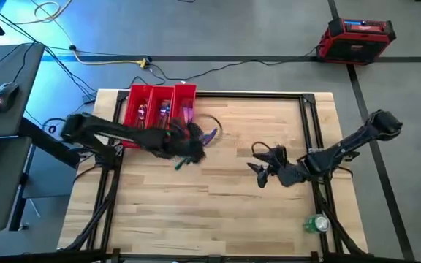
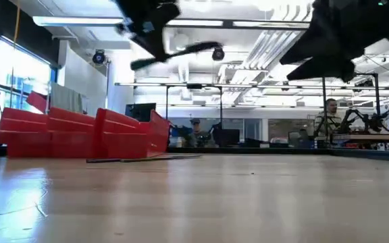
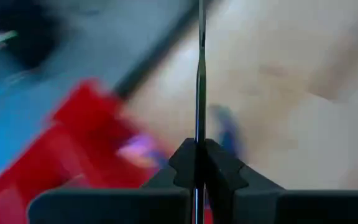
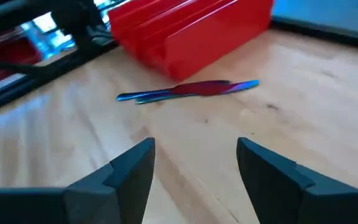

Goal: Sort silverware
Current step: Put the blue knife into the right red bin

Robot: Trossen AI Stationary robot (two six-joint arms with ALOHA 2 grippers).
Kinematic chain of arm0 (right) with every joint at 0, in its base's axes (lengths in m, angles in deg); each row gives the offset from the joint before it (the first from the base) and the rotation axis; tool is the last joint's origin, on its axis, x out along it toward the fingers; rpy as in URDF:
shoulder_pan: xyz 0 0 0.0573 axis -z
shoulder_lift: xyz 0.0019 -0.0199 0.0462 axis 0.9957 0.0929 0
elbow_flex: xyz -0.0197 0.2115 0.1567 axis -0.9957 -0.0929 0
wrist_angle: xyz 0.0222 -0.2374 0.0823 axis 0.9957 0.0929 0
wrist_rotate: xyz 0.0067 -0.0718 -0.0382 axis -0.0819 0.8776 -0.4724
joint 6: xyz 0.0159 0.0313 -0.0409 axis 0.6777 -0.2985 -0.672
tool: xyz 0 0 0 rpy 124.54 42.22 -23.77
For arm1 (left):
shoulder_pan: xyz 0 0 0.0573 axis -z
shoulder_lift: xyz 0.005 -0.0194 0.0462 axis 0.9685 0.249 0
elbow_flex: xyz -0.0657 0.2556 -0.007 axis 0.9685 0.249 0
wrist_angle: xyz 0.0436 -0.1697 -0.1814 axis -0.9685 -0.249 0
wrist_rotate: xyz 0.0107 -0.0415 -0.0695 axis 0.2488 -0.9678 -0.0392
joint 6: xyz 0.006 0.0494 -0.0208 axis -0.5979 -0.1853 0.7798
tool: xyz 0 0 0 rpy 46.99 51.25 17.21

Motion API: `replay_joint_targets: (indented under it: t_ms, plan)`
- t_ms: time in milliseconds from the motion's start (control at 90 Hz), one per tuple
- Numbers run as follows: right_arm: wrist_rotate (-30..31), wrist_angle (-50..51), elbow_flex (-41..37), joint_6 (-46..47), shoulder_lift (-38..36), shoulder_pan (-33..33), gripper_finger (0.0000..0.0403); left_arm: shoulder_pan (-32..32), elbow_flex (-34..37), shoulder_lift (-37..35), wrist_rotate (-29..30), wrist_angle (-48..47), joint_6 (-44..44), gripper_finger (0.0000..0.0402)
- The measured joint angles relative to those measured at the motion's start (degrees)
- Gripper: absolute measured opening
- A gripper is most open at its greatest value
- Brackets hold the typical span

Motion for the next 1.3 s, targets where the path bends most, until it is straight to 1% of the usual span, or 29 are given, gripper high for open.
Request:
replay_joint_targets:
  t_ms: [44,78,144,222,333,389,433,522,600,700,844,1056,1300]
  plan:
    - [2.98,0.00,0.00,1.15,1.74,-1.51,0.0213,-1.81,1.10,-1.50,2.28,-1.66,4.28,0.0000]
    - [5.04,-0.11,0.00,2.12,3.18,-2.45,0.0213,-3.54,2.42,-2.48,2.46,-1.98,7.17,0.0000]
    - [8.38,-0.28,0.02,4.20,6.46,-3.65,0.0213,-7.45,5.18,-3.82,1.21,-1.41,11.55,0.0000]
    - [10.59,-1.55,0.02,6.11,10.31,-4.24,0.0213,-11.53,9.03,-3.94,-1.03,1.98,14.78,0.0000]
    - [10.93,-5.18,0.04,7.11,15.16,-4.01,0.0213,-15.67,13.85,-2.74,-8.51,9.15,16.97,0.0000]
    - [10.78,-7.83,0.05,6.91,16.81,-3.59,0.0213,-16.77,15.21,-2.13,-11.40,10.75,18.87,0.0000]
    - [10.37,-9.33,0.09,6.83,17.65,-3.36,0.0213,-17.13,15.78,-1.40,-12.49,10.48,21.31,0.0000]
    - [8.94,-10.57,0.09,5.79,17.99,-2.56,0.0213,-17.11,15.93,0.73,-12.75,8.69,26.09,0.0000]
    - [7.78,-10.65,0.11,4.04,17.75,-2.26,0.0213,-17.38,15.91,1.94,-14.43,9.65,28.43,0.0000]
    - [7.35,-10.63,0.11,3.26,17.73,-2.26,0.0213,-18.26,15.86,3.90,-17.88,11.31,29.43,0.0000]
    - [6.72,-10.65,0.11,3.18,17.73,-2.26,0.0213,-20.44,15.86,6.78,-20.82,11.35,30.74,0.0000]
    - [5.95,-10.63,0.11,2.61,17.70,-2.28,0.0213,-22.64,15.89,9.48,-22.30,13.97,29.13,0.0009]
    - [5.80,-10.61,0.12,2.61,17.68,-2.27,0.0213,-22.97,15.47,8.72,-21.09,13.89,26.98,0.0054]
